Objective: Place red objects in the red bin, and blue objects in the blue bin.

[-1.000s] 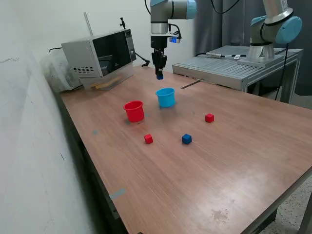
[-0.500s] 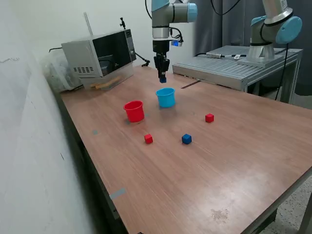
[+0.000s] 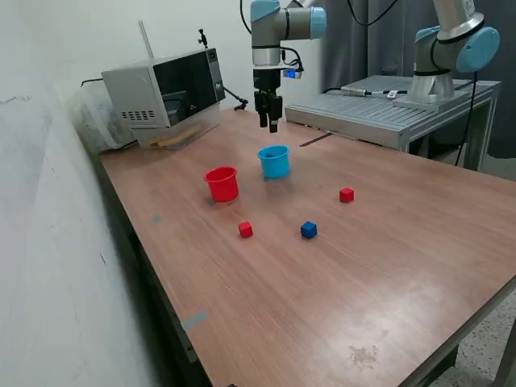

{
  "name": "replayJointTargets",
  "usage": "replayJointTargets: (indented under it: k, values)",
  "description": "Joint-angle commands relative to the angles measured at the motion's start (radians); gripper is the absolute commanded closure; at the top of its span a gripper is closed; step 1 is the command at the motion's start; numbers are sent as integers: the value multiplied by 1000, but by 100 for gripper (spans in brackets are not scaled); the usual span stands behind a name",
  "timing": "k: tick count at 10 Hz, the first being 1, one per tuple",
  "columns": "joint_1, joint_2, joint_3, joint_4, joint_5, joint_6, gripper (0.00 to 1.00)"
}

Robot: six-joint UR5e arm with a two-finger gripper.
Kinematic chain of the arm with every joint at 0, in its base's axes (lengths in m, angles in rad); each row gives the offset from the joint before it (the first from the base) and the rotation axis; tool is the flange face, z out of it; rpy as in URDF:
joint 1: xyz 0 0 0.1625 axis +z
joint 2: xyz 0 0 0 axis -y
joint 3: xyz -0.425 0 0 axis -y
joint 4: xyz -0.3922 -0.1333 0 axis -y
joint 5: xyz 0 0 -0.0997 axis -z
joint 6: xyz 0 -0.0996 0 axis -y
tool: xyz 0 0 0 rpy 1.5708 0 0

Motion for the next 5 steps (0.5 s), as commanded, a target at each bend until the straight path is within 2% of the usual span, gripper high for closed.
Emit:
replayJointTargets:
  k: [1,3,5]
  values:
    - [1,0,-2,1,-6,-1,0]
    - [24,-48,-4,21,-8,-1,0]
    - [108,-181,-16,167,-8,-2,0]
